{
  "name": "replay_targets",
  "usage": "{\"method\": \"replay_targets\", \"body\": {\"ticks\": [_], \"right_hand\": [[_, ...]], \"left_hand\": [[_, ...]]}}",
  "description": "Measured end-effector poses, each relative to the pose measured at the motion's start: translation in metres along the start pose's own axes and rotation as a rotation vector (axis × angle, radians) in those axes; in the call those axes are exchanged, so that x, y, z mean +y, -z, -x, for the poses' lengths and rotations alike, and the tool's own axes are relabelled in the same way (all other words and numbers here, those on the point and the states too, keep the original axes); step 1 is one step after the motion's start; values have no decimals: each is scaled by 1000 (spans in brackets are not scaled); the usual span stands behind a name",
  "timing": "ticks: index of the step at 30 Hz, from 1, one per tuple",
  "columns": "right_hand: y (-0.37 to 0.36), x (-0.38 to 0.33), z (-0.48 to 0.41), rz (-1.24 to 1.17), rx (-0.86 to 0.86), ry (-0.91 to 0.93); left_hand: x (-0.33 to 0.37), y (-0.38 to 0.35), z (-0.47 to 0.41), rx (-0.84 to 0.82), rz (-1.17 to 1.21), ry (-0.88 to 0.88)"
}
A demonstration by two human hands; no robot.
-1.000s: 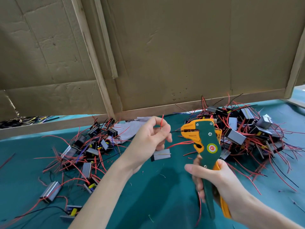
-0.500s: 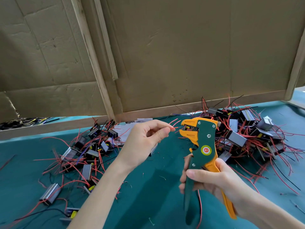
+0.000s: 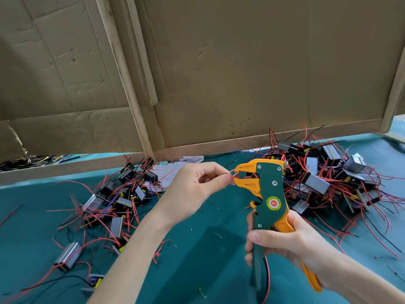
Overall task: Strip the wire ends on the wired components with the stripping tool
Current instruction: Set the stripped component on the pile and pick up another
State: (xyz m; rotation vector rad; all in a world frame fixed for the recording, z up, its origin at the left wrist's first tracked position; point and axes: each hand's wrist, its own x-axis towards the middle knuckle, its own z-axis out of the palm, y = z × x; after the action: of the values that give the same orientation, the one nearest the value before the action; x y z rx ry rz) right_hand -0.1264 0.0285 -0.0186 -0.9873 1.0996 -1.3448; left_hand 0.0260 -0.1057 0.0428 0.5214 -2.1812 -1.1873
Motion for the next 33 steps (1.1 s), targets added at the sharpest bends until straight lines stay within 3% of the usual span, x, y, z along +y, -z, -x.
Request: {"method": "replay_targets", "body": {"ticks": [6, 8, 10, 13, 17, 20, 23, 26, 28, 31, 33], "right_hand": [[-7, 5, 1, 110, 143, -3], [-9, 11, -1, 21, 212, -51], [-11, 14, -1, -119, 141, -92], [-11, 11, -5, -361, -53, -104], [-6, 15, -12, -437, -24, -137], [-1, 18, -14, -506, 15, -181], [1, 19, -15, -518, 28, -209], [1, 18, -16, -504, 46, -223], [1, 17, -17, -500, 44, -215], [3, 16, -18, -511, 51, -211], [3, 17, -19, -508, 62, -209]], "left_hand": [[-5, 9, 0, -52, -62, 3], [-9, 3, -2, -36, -147, 28], [-14, -5, -3, -8, -272, 48], [-20, -3, -8, 137, -422, 59], [-8, -5, -34, 443, -380, -67], [11, -34, -65, 521, -400, -197], [28, -67, -88, 376, -360, -264], [31, -84, -91, -91, -225, -146], [27, -80, -80, -276, -106, -106], [10, -47, -58, -208, 8, -44], [-9, -15, -47, -53, -118, 51]]}}
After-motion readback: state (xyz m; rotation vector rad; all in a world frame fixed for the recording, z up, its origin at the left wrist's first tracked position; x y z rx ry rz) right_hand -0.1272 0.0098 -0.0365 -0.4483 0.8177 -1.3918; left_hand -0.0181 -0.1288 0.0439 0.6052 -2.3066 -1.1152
